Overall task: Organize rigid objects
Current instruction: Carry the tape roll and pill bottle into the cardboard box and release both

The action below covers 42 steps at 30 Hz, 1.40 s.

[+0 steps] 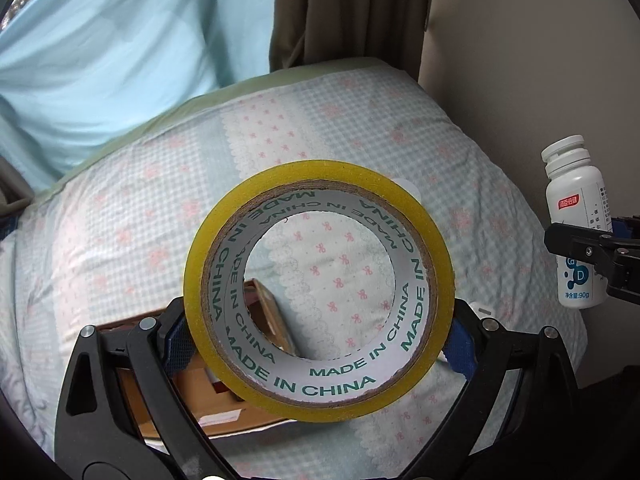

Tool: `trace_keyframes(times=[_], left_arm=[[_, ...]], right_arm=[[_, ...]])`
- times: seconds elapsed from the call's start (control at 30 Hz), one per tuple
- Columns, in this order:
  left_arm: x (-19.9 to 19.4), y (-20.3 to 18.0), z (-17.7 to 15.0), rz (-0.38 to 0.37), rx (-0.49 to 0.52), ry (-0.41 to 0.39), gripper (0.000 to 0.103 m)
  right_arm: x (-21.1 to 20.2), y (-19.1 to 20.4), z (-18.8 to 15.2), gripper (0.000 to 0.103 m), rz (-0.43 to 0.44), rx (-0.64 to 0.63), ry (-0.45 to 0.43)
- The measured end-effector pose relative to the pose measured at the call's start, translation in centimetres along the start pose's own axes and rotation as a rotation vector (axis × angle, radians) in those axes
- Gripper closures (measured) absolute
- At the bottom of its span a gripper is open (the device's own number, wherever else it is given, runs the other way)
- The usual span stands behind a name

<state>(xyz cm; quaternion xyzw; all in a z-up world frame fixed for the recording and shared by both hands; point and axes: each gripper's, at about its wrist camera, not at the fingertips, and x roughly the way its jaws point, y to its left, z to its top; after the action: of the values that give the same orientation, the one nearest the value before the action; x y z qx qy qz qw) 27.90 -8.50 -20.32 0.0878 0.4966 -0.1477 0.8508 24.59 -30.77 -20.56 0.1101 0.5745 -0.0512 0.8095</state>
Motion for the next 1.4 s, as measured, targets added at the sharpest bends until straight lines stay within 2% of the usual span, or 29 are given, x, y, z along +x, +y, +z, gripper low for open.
trace_keyframes(times=[0.2,0.3,0.57,0.77,0.93,1.2,1.4], left_arm=[[-6.0,7.0,-1.7,0.027,-0.098,-0.027,0.007],[-7.7,10.5,-3.0,0.047,-0.133,-0.029,0.007],[-8.4,19.2,-6.5,0.087,-0.202,0.005,0.007],[-5.0,23.3,-9.1,0.08,-0.231,0.076,0.007],[-1.0,25.1,-11.2,0.061,-0.24,0.133,0.007],[7.3,25.7,-14.4,0.04,-0.249,0.182,0.007],[9.4,24.4,-16.9,0.041,-0.224,0.17,0.007]], right_arm=[[-3.6,5.4,-1.3,0.057,0.033,-0.072,-0.019],[-3.9,8.4,-1.8,0.057,0.054,-0.111,-0.011],[-2.1,17.0,-3.3,0.057,0.118,-0.169,0.018],[1.7,22.7,-4.3,0.057,0.144,-0.185,0.068],[6.2,25.5,-4.8,0.057,0.148,-0.177,0.126],[14.3,27.5,-5.4,0.057,0.12,-0.157,0.194],[18.3,27.5,-7.4,0.057,0.081,-0.223,0.203]])
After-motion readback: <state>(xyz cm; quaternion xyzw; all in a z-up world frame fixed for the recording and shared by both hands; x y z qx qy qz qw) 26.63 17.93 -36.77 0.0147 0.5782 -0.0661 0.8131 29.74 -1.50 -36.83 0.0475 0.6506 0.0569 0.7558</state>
